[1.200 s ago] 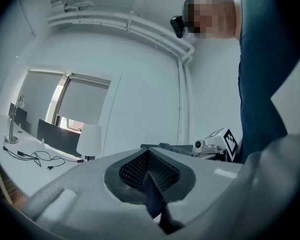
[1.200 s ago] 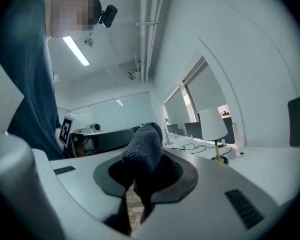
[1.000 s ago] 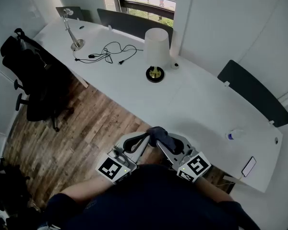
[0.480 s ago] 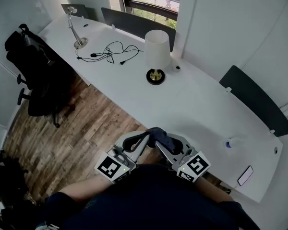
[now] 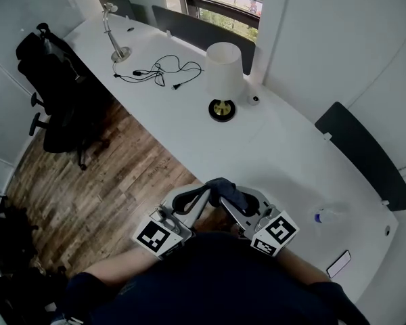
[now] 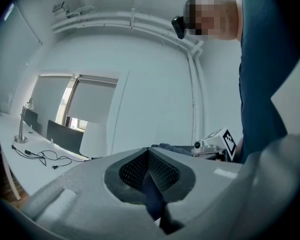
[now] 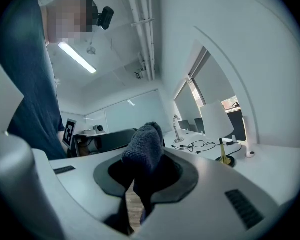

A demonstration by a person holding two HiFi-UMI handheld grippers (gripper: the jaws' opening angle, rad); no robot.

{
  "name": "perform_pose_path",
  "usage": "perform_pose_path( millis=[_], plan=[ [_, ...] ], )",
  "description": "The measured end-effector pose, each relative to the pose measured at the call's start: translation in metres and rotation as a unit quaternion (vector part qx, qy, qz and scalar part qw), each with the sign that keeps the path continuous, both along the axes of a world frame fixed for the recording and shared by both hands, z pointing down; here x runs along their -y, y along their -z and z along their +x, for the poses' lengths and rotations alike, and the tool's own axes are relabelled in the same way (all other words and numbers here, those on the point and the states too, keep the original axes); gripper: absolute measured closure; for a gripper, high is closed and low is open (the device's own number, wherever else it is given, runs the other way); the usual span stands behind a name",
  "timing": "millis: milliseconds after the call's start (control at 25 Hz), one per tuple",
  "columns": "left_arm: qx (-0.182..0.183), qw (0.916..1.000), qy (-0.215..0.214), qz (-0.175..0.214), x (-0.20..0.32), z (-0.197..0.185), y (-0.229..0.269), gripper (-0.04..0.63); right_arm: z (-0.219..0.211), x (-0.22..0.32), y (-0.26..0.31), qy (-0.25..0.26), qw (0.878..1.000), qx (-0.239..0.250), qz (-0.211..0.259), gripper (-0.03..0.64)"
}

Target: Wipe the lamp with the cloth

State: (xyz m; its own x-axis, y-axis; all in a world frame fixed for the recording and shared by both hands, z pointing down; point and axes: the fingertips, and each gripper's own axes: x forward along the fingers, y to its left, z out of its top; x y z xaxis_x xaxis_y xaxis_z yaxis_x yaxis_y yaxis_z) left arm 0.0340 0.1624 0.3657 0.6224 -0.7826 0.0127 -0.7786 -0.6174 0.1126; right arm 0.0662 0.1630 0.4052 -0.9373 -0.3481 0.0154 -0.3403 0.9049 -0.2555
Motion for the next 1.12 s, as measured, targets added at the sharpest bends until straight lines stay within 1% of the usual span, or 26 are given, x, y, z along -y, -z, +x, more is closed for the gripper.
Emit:
perform_pose_path(
  millis=[200,400,600,840,1120],
  plan=[
    [-0.006,1.0000,-0.002,0.007,0.020,-0.014,-0.002,0.589,-0.014,0.019,0.002,-0.001,1.000,-0.008,0.005,0.528],
    [-0.019,0.9995,-0.019,0.018,0.054,-0.038,0.004,0.589,-0.033,0.050,0.009,-0.030,0.999,-0.019,0.010,0.529],
    [-0.022,0.9984,-0.046,0.025,0.091,-0.062,0.013,0.589,-0.057,0.085,0.014,-0.059,0.998,-0.027,0.010,0.529],
    [-0.030,0.9963,-0.078,0.022,0.129,-0.091,0.013,0.589,-0.085,0.123,0.017,-0.099,0.995,-0.025,0.006,0.529],
    [-0.043,0.9899,-0.133,0.025,0.157,-0.117,0.019,0.589,-0.111,0.155,0.023,-0.154,0.988,-0.030,-0.003,0.529]
  ],
)
